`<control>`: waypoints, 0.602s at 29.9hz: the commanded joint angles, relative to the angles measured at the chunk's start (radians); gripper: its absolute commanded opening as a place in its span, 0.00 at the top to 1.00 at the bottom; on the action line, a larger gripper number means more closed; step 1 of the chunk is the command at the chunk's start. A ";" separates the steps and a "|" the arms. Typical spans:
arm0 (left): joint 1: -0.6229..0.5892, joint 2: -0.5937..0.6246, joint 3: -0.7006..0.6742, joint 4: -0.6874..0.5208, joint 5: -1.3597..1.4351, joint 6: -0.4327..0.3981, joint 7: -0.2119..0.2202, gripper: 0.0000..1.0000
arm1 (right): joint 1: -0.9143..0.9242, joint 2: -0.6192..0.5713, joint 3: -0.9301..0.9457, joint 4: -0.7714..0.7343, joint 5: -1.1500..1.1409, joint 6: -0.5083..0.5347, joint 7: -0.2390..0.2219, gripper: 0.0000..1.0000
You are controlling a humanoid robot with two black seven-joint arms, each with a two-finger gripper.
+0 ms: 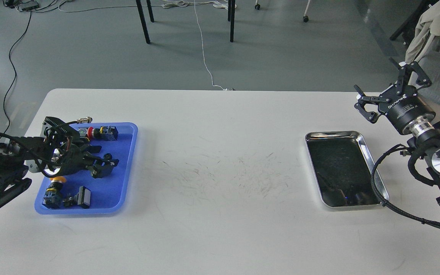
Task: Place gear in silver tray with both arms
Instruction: 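Close the left gripper on the small black gear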
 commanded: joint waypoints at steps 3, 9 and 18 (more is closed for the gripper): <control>-0.002 -0.023 0.000 0.022 0.000 0.000 0.000 0.25 | 0.000 0.000 0.000 0.002 0.000 0.000 0.000 0.01; -0.002 -0.051 0.002 0.060 0.001 0.000 0.000 0.35 | 0.000 0.000 0.000 0.000 0.000 0.000 0.000 0.01; -0.002 -0.048 0.014 0.062 0.003 0.000 0.000 0.53 | -0.002 0.000 0.000 0.000 0.000 0.000 0.000 0.01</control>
